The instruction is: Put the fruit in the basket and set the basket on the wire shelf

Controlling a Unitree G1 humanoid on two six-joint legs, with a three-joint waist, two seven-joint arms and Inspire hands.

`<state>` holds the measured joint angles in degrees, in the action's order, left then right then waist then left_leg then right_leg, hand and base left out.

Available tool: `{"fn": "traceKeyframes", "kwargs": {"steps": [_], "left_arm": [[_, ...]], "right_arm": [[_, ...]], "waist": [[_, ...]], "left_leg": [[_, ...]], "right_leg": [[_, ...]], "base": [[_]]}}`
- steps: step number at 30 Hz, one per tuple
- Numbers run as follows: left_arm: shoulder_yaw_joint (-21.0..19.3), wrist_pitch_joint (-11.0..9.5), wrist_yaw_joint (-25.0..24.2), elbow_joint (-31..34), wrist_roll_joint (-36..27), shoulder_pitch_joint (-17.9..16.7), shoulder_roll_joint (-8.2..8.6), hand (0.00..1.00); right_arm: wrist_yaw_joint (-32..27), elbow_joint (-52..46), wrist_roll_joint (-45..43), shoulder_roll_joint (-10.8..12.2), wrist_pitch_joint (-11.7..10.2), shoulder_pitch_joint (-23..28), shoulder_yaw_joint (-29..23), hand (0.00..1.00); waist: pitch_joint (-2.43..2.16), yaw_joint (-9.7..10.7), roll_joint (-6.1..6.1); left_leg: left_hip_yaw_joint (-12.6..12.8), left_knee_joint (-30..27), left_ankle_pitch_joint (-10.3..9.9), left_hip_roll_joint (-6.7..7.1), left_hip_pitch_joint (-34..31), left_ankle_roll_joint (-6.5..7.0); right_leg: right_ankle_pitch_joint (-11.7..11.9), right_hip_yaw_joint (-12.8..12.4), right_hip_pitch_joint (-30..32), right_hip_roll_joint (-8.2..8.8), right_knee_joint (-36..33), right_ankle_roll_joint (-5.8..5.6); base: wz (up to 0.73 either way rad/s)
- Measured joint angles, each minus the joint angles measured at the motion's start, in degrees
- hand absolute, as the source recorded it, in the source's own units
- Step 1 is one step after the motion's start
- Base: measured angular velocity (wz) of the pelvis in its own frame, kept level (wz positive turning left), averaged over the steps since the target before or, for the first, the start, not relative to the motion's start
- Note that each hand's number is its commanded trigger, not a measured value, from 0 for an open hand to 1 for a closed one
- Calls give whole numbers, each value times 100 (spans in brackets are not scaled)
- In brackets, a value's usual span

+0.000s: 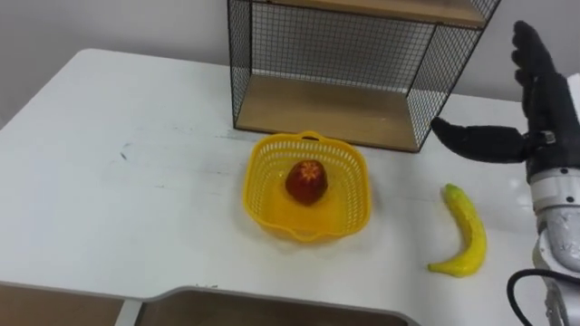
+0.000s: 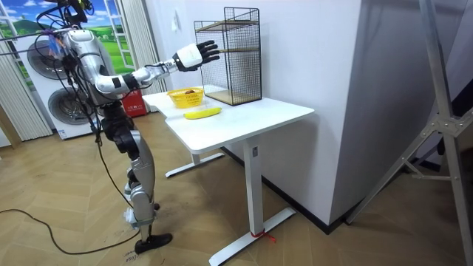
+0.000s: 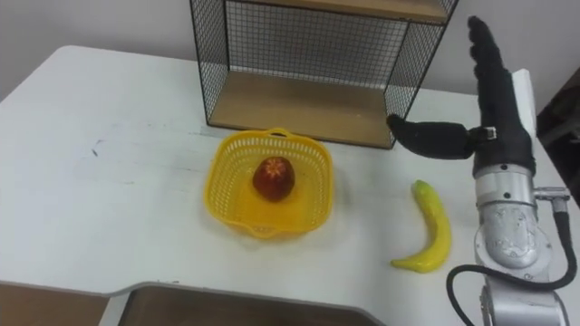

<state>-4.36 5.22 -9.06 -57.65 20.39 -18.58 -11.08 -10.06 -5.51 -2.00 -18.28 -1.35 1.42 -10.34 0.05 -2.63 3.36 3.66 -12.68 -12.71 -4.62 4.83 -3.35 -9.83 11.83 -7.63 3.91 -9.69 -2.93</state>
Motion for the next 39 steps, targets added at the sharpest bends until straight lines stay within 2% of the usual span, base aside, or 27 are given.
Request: {"fn": "traceKeyframes", "kwargs": {"steps": [4,7,15,17,21,28,30,32,33,39], "left_arm": [[-2,82,27,-3,-66,22,23,0],[-3,140,63,1,-58,27,29,0],[7,194,56,20,10,27,38,0],[9,195,58,25,-15,39,27,0],[16,207,59,23,-65,31,27,0],[7,342,61,96,-65,-11,27,0],[7,357,64,116,-63,-11,27,0],[8,365,84,164,-58,-23,27,0],[8,365,91,172,-58,-23,28,0],[13,452,119,205,-63,-23,32,0]], "right_arm": [[-299,448,67,-1,27,-5,3,0],[-428,693,103,-8,148,-5,1,0],[-407,945,183,-10,206,-7,-6,0],[-360,1085,177,-10,206,-54,-2,0],[-285,1404,179,-9,272,-205,-1,0],[101,1495,220,-9,476,-239,1,0],[214,1497,209,-9,521,-239,18,0],[432,1631,166,-11,523,-241,24,0],[499,1679,165,-11,528,-241,27,0],[1006,2019,-97,-13,747,-218,193,0]], "waist": [[-11,-6,10],[-8,63,22],[26,82,94],[56,93,147],[61,113,176],[40,178,144],[17,185,139],[-51,199,153],[-62,199,160],[-57,207,175]], "left_leg": [[93,47,3,-1,87,5],[103,55,4,-1,91,6],[181,116,7,4,178,11],[179,115,7,4,177,11],[178,121,7,4,168,11],[172,133,7,3,161,11],[175,136,7,2,154,11],[174,134,7,3,164,11],[174,133,7,2,174,11],[173,92,7,0,186,11]], "right_leg": [[-1,-96,13,0,-31,-2],[-2,-110,27,1,-39,-4],[-7,-208,1,1,-12,-11],[-7,-204,1,0,-8,-11],[-6,-204,13,0,-7,-11],[-7,-200,25,-1,-6,-11],[-7,-205,39,-1,-7,-11],[-7,-207,28,-2,-9,-11],[-7,-207,19,-2,-10,-11],[-4,-213,-4,-2,-38,-8]], "base": [[-12],[-3],[-5],[0],[0],[0],[0],[0],[0],[0]]}}
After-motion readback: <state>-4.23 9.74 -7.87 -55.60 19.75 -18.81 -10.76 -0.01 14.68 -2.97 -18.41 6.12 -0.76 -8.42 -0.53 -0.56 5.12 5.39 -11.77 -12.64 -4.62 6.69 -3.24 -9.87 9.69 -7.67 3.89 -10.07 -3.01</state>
